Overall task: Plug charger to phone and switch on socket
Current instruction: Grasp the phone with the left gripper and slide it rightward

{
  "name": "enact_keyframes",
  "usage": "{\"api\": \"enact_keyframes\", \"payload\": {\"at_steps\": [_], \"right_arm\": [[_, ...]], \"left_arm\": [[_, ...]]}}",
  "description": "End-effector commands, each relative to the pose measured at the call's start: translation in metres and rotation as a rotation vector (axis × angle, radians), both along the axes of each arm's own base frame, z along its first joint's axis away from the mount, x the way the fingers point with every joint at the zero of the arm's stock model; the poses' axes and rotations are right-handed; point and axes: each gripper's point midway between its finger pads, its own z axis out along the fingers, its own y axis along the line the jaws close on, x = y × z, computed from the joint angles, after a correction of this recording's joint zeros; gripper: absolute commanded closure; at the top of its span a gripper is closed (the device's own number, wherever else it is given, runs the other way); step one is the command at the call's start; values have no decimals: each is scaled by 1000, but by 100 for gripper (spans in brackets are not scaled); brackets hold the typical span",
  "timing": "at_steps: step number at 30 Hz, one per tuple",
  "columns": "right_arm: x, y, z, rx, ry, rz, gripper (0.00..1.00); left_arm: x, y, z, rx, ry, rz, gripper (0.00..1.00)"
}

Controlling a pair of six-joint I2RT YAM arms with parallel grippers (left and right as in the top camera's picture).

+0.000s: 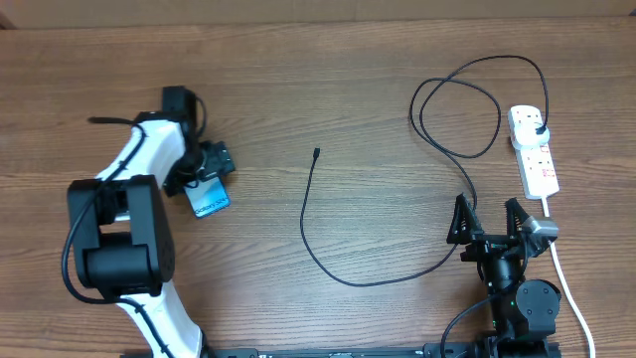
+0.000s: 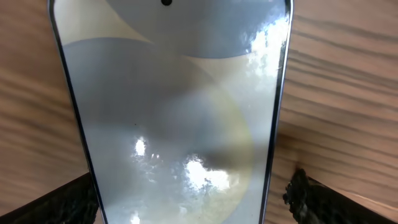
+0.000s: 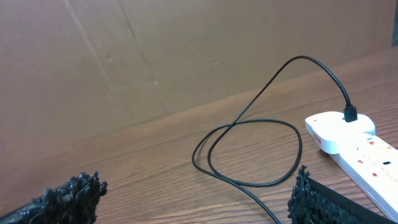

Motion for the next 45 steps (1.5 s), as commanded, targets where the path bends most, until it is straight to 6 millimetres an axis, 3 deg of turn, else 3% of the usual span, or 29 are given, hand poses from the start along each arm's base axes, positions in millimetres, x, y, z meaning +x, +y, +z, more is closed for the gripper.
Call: {"api": "enact_keyframes", "payload": {"at_steps": [1, 12, 16, 22, 33, 45], "right_arm": [[0, 1, -1, 2, -8, 4, 0], [0, 1, -1, 2, -8, 4, 0], [0, 1, -1, 2, -8, 4, 0], [0, 1, -1, 2, -8, 4, 0], [0, 1, -1, 2, -8, 4, 0], [0, 1, -1, 2, -8, 4, 0]], "left_arm": [[-15, -38, -22, -57, 55, -105, 0], [-21, -103, -22, -71, 47, -289, 0], [-25, -118, -22, -68, 49, -337, 0], [-23, -113, -21, -71, 44, -330, 0], [-36, -111, -20, -150, 87, -607, 0], [-24, -103, -21, -85, 51, -610, 1]]}}
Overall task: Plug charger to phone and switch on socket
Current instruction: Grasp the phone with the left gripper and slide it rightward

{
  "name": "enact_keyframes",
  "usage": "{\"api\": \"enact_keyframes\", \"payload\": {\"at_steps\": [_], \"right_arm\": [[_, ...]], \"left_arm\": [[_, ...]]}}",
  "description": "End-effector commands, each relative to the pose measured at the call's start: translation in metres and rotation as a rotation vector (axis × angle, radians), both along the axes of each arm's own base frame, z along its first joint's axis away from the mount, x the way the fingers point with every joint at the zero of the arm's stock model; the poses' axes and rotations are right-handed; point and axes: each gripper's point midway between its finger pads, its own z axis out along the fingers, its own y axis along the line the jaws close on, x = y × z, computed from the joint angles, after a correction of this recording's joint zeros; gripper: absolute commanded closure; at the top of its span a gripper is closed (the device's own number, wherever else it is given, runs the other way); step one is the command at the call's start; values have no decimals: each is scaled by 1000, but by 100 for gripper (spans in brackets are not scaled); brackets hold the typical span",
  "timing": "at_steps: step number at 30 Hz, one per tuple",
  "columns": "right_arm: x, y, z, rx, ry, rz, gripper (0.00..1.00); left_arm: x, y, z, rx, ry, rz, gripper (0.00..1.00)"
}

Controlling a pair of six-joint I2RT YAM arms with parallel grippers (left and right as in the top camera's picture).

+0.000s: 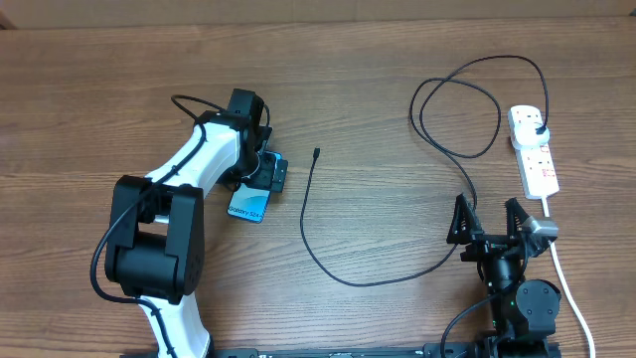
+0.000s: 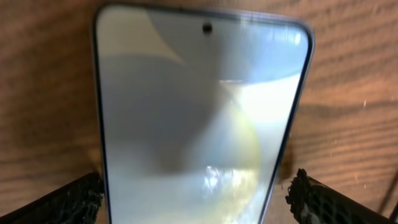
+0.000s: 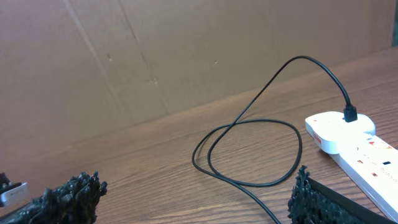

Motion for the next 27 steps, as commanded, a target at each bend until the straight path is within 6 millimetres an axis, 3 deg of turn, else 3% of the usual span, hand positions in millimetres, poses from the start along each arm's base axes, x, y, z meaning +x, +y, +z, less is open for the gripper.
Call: {"api": "enact_keyframes", "payload": {"at_steps": [1, 9, 19, 27], "right_arm": [[0, 0, -1, 3, -7, 3, 0], [0, 0, -1, 3, -7, 3, 0], [0, 0, -1, 3, -7, 3, 0], [0, 0, -1, 3, -7, 3, 0]], "left_arm": [[-13, 1, -24, -12, 57, -27, 1], [-8, 0, -25, -15, 40, -29, 3], [-25, 3, -53, 4, 141, -16, 10], [-29, 4, -54, 8, 167, 122, 13]]}}
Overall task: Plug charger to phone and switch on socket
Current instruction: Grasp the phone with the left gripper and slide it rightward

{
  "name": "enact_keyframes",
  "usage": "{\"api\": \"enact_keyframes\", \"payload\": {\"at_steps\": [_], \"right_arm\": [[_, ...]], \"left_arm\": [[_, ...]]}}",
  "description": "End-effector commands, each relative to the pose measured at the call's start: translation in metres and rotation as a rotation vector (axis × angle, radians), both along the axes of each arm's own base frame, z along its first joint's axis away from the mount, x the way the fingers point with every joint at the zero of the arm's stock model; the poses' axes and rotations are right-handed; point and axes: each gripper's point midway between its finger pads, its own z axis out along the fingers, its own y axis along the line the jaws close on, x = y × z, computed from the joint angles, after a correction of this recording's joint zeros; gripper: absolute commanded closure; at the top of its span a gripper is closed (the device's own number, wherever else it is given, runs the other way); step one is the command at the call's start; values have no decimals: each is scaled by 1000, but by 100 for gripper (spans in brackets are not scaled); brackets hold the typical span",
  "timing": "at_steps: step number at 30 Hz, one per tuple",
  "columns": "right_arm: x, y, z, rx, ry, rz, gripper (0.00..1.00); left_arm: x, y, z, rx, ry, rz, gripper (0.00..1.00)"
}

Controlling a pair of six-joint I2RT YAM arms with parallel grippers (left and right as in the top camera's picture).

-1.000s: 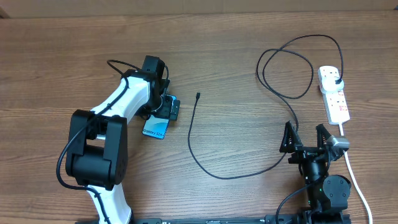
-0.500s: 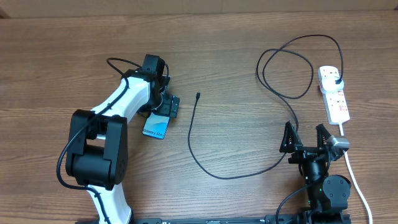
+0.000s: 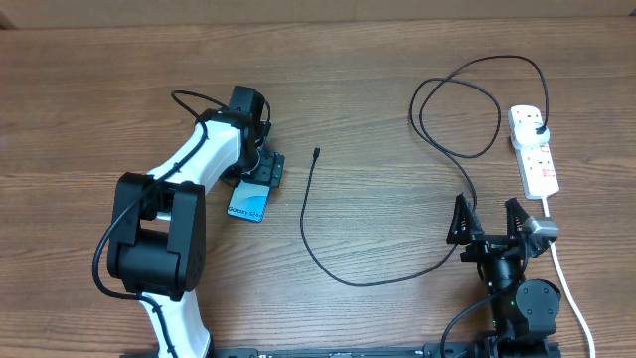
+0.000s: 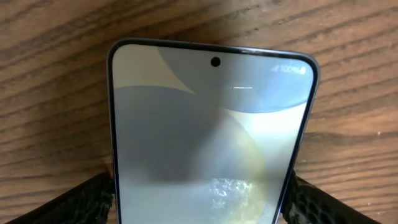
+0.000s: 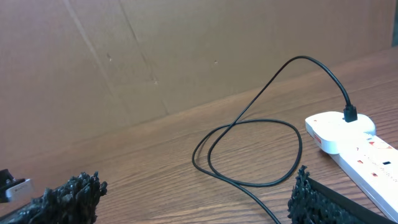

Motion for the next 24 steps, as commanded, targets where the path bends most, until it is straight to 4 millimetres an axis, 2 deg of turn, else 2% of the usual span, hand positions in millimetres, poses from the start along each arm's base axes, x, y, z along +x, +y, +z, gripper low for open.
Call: {"api": "enact_keyframes", "payload": {"at_steps": [1, 4, 10, 15, 21, 24], "right_arm": [[0, 0, -1, 3, -7, 3, 0], [0, 0, -1, 3, -7, 3, 0], [0, 0, -1, 3, -7, 3, 0], [0, 0, -1, 3, -7, 3, 0], [0, 0, -1, 3, -7, 3, 0], [0, 0, -1, 3, -7, 3, 0]], "left_arm": [[-40, 0, -51, -26, 190, 121, 14], [-40, -2, -50, -39, 197, 211, 21], [-41, -9, -50, -77, 209, 231, 17], [-48, -8, -49, -70, 246, 331, 14], [-46, -9, -49, -78, 231, 226, 13], [-44, 0, -50, -24, 214, 214, 13]]}}
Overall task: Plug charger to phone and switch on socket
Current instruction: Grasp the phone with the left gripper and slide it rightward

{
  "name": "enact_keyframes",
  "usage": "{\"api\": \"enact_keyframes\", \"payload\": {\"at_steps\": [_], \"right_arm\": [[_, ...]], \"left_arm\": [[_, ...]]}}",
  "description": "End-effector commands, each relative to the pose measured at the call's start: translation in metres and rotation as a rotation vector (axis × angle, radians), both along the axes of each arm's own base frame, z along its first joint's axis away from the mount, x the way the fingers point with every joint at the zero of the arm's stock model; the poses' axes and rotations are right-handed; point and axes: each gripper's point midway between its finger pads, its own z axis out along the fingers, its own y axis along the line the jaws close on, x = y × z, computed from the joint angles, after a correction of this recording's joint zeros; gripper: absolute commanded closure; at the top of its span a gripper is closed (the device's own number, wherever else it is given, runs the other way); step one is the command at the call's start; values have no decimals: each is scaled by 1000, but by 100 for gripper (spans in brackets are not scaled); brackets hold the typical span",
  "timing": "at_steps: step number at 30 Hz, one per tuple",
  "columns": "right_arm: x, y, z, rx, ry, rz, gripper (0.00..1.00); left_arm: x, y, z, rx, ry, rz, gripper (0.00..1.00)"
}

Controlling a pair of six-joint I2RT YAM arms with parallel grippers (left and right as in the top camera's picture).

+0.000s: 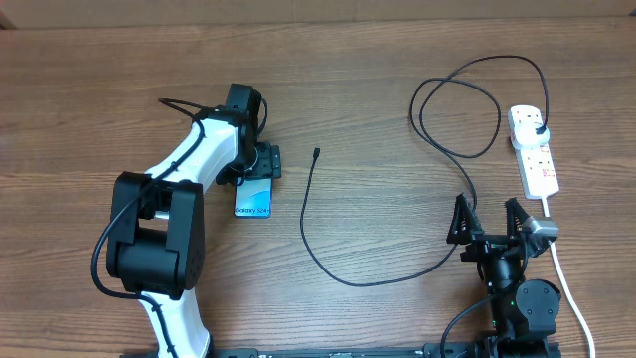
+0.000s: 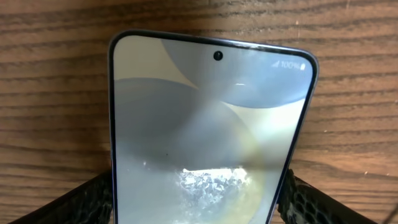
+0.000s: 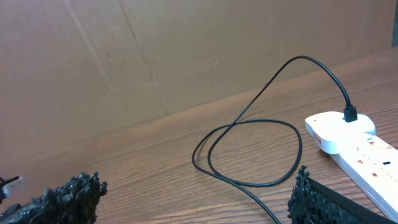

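A phone (image 1: 253,198) with a lit screen (image 2: 208,137) lies screen-up at the table's left-middle. My left gripper (image 1: 254,179) is shut on it, and its black fingers (image 2: 84,200) press both long edges. The black charger cable (image 1: 328,261) curves across the middle of the table. Its free connector end (image 1: 316,152) lies just right of the phone. The cable's other end is plugged into a white power strip (image 1: 535,154) at the far right, also visible in the right wrist view (image 3: 348,140). My right gripper (image 1: 487,221) sits open and empty at the front right.
The cable makes a loop (image 3: 249,122) on the wood left of the power strip. The strip's white lead (image 1: 566,278) runs off the front edge beside my right arm. A brown cardboard wall (image 3: 186,56) backs the table.
The phone has turned in my left gripper from a slant to nearly square with the table edge and sits slightly further back. The right arm, cable and power strip are unchanged.
My left gripper first held the phone at the far left of the table. It then held the phone, tilted, near the cable's free end. Now the phone is straightened there, still gripped. The right gripper stayed open at the front right throughout.
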Motion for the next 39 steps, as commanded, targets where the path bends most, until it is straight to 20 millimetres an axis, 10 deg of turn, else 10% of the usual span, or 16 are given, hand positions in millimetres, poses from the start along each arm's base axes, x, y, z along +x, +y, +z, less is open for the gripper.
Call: {"api": "enact_keyframes", "payload": {"at_steps": [1, 39], "right_arm": [[0, 0, -1, 3, -8, 3, 0], [0, 0, -1, 3, -8, 3, 0]], "left_arm": [[-44, 3, -51, 2, 192, -24, 12], [-58, 12, -68, 53, 239, -72, 15]]}}
